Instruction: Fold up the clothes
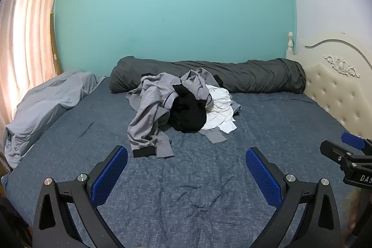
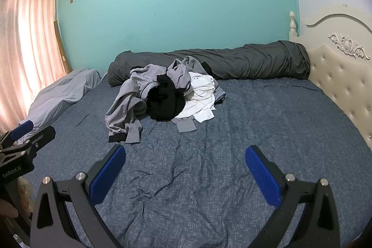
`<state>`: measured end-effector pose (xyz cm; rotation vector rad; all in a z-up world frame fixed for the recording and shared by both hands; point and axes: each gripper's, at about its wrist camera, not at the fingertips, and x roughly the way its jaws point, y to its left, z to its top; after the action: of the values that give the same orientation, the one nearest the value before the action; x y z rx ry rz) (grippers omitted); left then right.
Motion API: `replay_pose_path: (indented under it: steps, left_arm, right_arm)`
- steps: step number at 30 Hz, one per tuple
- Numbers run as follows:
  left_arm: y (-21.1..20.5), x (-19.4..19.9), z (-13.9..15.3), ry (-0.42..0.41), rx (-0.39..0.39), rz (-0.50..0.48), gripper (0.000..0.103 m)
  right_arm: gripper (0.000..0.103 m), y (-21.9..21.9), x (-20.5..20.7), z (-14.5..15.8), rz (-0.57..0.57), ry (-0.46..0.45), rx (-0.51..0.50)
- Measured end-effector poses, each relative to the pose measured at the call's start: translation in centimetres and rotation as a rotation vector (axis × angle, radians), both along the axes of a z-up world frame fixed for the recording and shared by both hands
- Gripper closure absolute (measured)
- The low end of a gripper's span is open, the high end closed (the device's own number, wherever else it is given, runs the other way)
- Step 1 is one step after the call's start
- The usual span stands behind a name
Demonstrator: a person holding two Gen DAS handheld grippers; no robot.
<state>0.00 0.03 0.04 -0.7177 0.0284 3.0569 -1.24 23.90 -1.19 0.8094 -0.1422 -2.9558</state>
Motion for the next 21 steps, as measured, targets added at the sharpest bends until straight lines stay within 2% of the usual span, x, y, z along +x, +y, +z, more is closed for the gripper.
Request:
replay_pose_path:
  steps: [6,8,11,13,21]
  left_arm:
    - [0.5,0.4,0.5,0.002,0.002,-0.009,0.0]
    - [-0.5,0.1,0.1,-0.004,0.035,-0.005,0.0]
    - [-1.3,-0.5,0.1,-0.016,0.023,-0.011,0.0]
    - [-0.1,-0.1,0.2,-0.01,0.001,-0.007,0.0]
    - [-0.1,-0.1,-0.2,-0.014,0.009,-0.005,0.0]
  right_arm:
    - [0.0,-0.2,0.0,-0.3,0.001,0.001,0.005]
    - [0.0,-0.3,0.0,-0.4,0.002,0.001,0.007]
    - [0.0,-0.2,0.0,-0.3,0.001,-0.001,0.003]
    - [0.0,0.0,0.0,-0.2,0.0,-0.004,-0.004]
    - [0.0,0.1,0.0,-0.3,0.0,-0.005,-0.007]
